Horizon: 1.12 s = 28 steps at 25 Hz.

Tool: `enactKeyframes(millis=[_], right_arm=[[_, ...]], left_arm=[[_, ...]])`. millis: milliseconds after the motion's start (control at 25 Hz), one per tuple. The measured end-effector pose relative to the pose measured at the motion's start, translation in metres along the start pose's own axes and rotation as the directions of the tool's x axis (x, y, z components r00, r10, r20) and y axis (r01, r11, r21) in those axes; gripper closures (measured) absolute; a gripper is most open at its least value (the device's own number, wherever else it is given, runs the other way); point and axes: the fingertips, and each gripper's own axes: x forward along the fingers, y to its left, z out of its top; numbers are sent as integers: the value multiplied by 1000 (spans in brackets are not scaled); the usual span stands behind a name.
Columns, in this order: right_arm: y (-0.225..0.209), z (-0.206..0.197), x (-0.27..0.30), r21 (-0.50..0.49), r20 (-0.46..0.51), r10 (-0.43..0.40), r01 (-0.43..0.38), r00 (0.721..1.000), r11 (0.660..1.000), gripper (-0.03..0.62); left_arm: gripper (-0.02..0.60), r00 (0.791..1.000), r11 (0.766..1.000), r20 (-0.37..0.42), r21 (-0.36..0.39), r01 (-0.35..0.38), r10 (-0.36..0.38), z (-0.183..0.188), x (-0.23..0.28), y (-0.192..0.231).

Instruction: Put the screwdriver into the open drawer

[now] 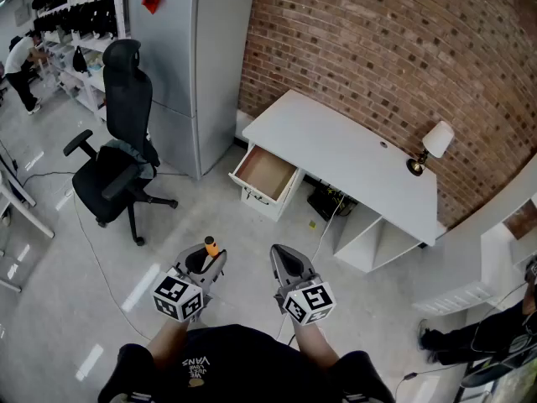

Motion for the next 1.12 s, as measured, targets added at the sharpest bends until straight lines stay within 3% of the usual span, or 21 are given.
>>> enactKeyframes(millis=[560, 1120], right_arm=[[-16, -8, 5, 39, 3, 6, -6, 1000, 999, 599], [-57, 4, 116, 33, -2, -108, 108, 994, 994, 599]], left_arm=[[463, 999, 1000, -26, -20, -21, 20, -14, 19, 0], [463, 997, 997, -30, -25, 74, -75, 17, 87, 105]])
